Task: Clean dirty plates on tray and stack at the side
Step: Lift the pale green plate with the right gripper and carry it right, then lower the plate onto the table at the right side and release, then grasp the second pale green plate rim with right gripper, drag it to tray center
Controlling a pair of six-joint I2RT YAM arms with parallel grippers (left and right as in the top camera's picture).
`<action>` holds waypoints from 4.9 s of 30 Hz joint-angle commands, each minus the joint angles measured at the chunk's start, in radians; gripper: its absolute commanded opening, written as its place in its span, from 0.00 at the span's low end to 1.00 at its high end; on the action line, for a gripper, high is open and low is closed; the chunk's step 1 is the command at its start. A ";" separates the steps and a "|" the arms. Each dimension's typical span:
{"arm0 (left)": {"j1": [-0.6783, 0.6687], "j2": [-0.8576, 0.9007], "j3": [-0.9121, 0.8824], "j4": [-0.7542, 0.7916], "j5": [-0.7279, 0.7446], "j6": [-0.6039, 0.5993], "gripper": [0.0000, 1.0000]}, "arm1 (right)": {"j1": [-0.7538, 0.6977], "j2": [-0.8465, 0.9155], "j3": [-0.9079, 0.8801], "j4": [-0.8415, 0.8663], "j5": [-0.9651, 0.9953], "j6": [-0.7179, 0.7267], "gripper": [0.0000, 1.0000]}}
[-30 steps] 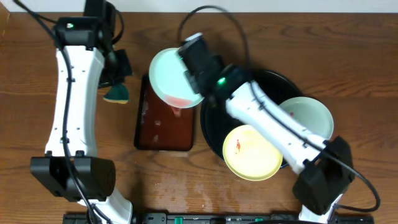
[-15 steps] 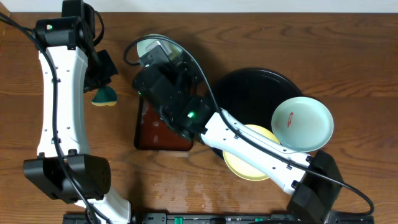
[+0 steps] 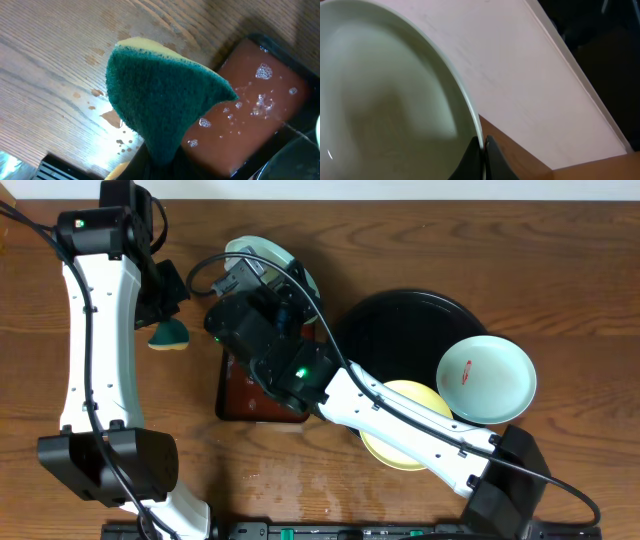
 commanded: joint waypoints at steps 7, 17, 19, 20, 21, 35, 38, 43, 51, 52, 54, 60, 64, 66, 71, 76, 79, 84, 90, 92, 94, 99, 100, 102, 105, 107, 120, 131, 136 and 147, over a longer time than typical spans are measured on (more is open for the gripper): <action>-0.001 -0.021 -0.006 -0.003 -0.001 -0.006 0.08 | -0.046 -0.014 0.019 -0.201 -0.251 0.383 0.01; -0.001 -0.021 -0.006 -0.003 -0.001 -0.006 0.08 | -0.315 -0.014 0.019 -0.302 -0.894 0.644 0.01; -0.001 -0.021 -0.006 -0.003 -0.001 -0.006 0.08 | -0.387 -0.015 0.019 -0.314 -0.990 0.659 0.01; -0.001 -0.021 -0.006 -0.003 -0.002 -0.006 0.08 | -0.427 -0.015 0.019 -0.323 -1.045 0.662 0.01; -0.001 -0.021 -0.006 -0.003 -0.002 -0.006 0.08 | -0.469 -0.015 0.019 -0.333 -1.105 0.663 0.01; -0.001 -0.021 -0.006 0.000 -0.001 -0.006 0.08 | -1.120 -0.014 0.019 -0.544 -1.191 0.684 0.01; -0.001 -0.021 -0.006 0.000 -0.001 -0.006 0.08 | -1.254 -0.014 0.019 -0.569 -1.191 0.681 0.01; -0.001 -0.021 -0.006 0.000 -0.001 -0.006 0.08 | -1.451 -0.014 0.008 -0.587 -1.187 0.631 0.01; -0.002 -0.021 -0.006 0.005 0.025 -0.005 0.08 | -1.645 -0.014 -0.100 -0.573 -1.172 0.540 0.01; -0.003 -0.021 -0.006 0.005 0.025 -0.005 0.08 | -1.659 -0.014 -0.124 -0.566 -1.168 0.526 0.01; -0.003 -0.021 -0.006 0.005 0.025 -0.005 0.08 | -1.679 -0.014 -0.179 -0.539 -1.147 0.521 0.01; -0.003 -0.021 -0.006 0.005 0.025 -0.005 0.08 | -1.712 -0.014 -0.351 -0.387 -1.129 0.518 0.01; -0.003 -0.021 -0.006 0.005 0.025 0.003 0.08 | -1.712 -0.014 -0.377 -0.353 -1.137 0.518 0.12; -0.003 -0.021 -0.006 0.005 0.025 0.003 0.08 | -1.712 -0.014 -0.364 -0.370 -1.178 0.489 0.27; -0.003 -0.021 -0.006 0.005 0.025 0.003 0.08 | -1.704 -0.015 -0.199 -0.571 -1.323 0.377 0.34; -0.003 -0.021 -0.006 0.004 0.025 0.003 0.08 | -1.652 -0.015 -0.015 -0.866 -1.400 0.304 0.29; -0.003 -0.021 -0.006 0.004 0.025 0.003 0.08 | -1.594 -0.014 -0.005 -0.991 -1.380 0.273 0.34; -0.003 -0.021 -0.006 0.001 0.025 0.003 0.08 | -1.473 -0.014 -0.092 -1.071 -1.256 0.246 0.38; -0.003 -0.021 -0.006 0.000 0.025 0.003 0.08 | -1.379 -0.014 -0.192 -0.978 -1.108 0.295 0.36; -0.003 -0.021 -0.006 0.000 0.025 0.003 0.08 | -1.369 -0.014 -0.213 -0.951 -1.108 0.295 0.35; -0.003 -0.021 -0.006 0.000 0.025 0.003 0.08 | -1.363 -0.014 -0.243 -0.919 -1.102 0.294 0.33; -0.003 -0.021 -0.006 0.000 0.025 0.003 0.08 | -1.363 -0.014 -0.325 -0.844 -1.101 0.295 0.31; -0.003 -0.021 -0.006 0.000 0.025 0.003 0.08 | -1.363 -0.014 -0.344 -0.829 -1.101 0.295 0.31; -0.003 -0.021 -0.006 -0.001 0.025 0.003 0.08 | -1.363 -0.014 -0.368 -0.805 -1.118 0.295 0.28; -0.003 -0.021 -0.006 -0.001 0.025 0.003 0.08 | -1.363 -0.014 -0.370 -0.792 -1.147 0.295 0.18; -0.003 -0.021 -0.006 -0.002 0.025 0.003 0.08 | -1.363 -0.014 -0.367 -0.788 -1.162 0.295 0.09; -0.004 -0.021 -0.006 -0.002 0.025 0.003 0.08 | -1.361 -0.014 -0.212 -0.797 -1.558 0.371 0.01; -0.083 -0.021 -0.006 0.019 0.021 0.003 0.08 | -1.168 -0.014 -0.410 -0.513 -1.502 0.547 0.01; -0.097 -0.021 -0.006 0.019 0.021 0.003 0.08 | -1.053 -0.014 -0.468 -0.396 -1.392 0.586 0.01; -0.114 -0.021 -0.006 0.029 0.022 0.007 0.08 | -0.972 -0.014 -0.465 -0.295 -1.334 0.544 0.34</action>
